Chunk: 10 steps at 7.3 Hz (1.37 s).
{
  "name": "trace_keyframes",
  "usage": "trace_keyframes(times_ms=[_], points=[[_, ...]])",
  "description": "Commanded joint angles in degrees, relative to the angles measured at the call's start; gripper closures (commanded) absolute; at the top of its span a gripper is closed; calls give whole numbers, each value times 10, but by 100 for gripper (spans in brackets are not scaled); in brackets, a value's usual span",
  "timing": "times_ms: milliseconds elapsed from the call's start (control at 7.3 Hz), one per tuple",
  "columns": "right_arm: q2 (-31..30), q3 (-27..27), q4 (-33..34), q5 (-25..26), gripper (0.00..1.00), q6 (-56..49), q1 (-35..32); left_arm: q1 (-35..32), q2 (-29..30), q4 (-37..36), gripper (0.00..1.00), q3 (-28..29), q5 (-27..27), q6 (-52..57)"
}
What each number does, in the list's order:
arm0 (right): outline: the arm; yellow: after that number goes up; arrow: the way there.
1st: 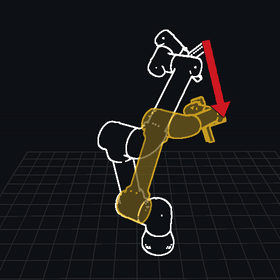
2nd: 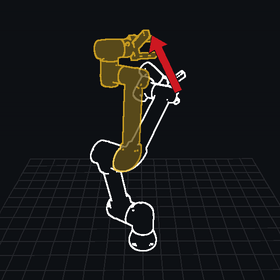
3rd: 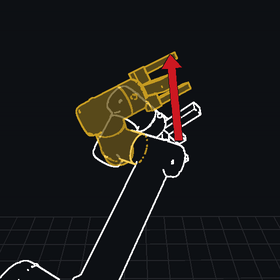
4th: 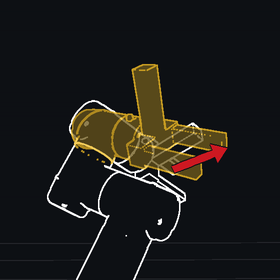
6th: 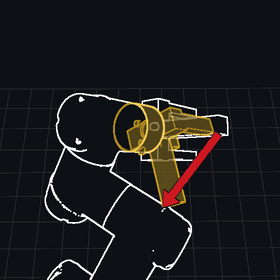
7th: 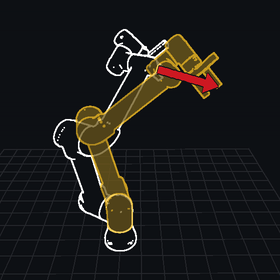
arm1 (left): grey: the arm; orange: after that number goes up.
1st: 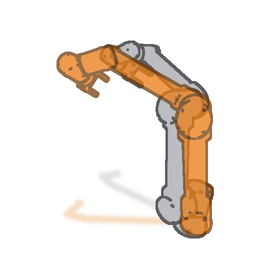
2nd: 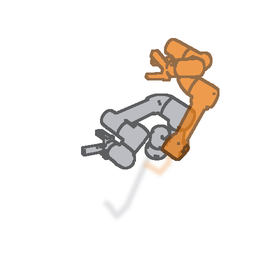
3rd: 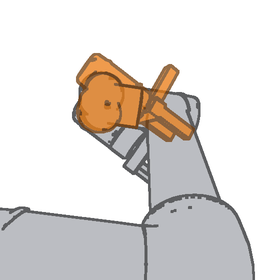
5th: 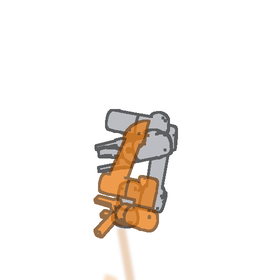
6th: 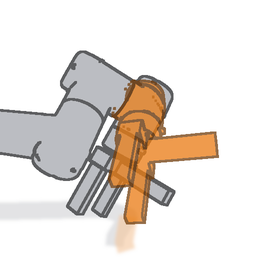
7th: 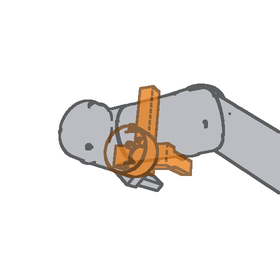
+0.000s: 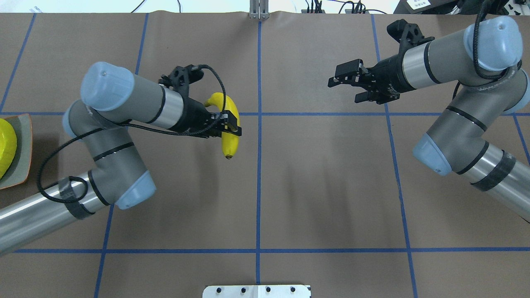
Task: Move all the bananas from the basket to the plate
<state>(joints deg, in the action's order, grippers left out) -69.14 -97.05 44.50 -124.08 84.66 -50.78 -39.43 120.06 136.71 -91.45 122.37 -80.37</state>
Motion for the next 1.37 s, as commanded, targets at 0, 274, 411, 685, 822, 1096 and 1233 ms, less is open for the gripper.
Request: trace_keyframes(times_ms=[0, 274, 411, 685, 822, 1096, 1233], points=[[-36, 3, -1, 13, 0, -32, -11, -36, -71, -109, 100, -41, 12, 87], [-54, 3, -3, 17, 0, -46, -12, -60, -101, -367, 100, -149, -25, 268], [-61, 3, -3, 18, 0, -48, -12, -58, -128, -485, 100, -207, -81, 326], [-68, 5, -3, 18, 0, -55, -11, -56, -147, -667, 100, -253, -174, 391], [-68, 9, -3, 20, 0, -56, -11, -54, -189, -674, 100, -253, -209, 412], [-68, 15, -2, 20, 0, -55, -11, -55, -241, -674, 100, -250, -271, 509], [-67, 16, -3, 21, 0, -54, -10, -55, -254, -674, 100, -245, -282, 523]])
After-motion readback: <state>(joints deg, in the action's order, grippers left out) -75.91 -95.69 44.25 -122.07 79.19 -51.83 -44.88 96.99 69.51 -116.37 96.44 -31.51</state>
